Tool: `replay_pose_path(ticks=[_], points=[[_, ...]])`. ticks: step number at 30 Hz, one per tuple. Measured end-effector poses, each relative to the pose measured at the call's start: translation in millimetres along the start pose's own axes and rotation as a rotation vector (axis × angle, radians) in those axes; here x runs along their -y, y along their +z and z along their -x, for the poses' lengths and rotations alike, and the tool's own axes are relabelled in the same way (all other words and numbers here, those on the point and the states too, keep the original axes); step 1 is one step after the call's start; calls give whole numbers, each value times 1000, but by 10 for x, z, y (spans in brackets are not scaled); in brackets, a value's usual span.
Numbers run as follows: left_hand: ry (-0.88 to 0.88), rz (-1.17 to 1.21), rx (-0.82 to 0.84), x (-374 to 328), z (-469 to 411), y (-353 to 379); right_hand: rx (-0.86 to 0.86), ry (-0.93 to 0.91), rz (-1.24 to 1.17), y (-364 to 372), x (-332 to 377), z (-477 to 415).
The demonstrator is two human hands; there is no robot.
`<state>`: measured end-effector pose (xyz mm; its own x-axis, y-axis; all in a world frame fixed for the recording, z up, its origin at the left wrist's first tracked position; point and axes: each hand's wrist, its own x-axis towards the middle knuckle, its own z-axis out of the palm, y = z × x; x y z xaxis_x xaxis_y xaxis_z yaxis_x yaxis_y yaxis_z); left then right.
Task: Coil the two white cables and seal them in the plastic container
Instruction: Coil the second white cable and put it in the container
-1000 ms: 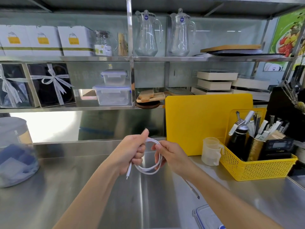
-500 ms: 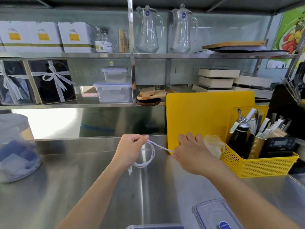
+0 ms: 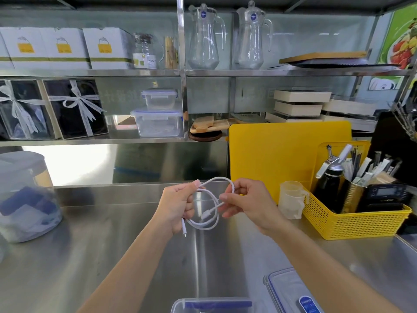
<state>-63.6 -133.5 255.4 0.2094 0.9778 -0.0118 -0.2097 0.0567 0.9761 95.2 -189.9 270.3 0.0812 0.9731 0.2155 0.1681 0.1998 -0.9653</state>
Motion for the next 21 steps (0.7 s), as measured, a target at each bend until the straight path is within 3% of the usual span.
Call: replay_pose_path(ticks=[4, 7, 9, 11, 14, 18, 21], points=[[-34, 65, -12, 15, 51, 13, -116, -102, 233, 117, -85, 6], [-50, 89, -29, 17, 87, -6, -98, -198, 511, 161, -188, 26], [-78, 124, -25, 32, 108, -18, -73, -215, 554, 192, -270, 46], [-117, 176, 0, 62, 132, 3, -69, -191, 459, 226, -344, 65], [-169, 238, 32, 125, 170, 89, -49, -92, 128, 272, -421, 98], [-261, 346, 53, 199, 198, 130, 97, 68, -306, 248, -483, 169], [-315, 370, 27, 246, 172, 91, 169, 70, -247, 219, -531, 211]])
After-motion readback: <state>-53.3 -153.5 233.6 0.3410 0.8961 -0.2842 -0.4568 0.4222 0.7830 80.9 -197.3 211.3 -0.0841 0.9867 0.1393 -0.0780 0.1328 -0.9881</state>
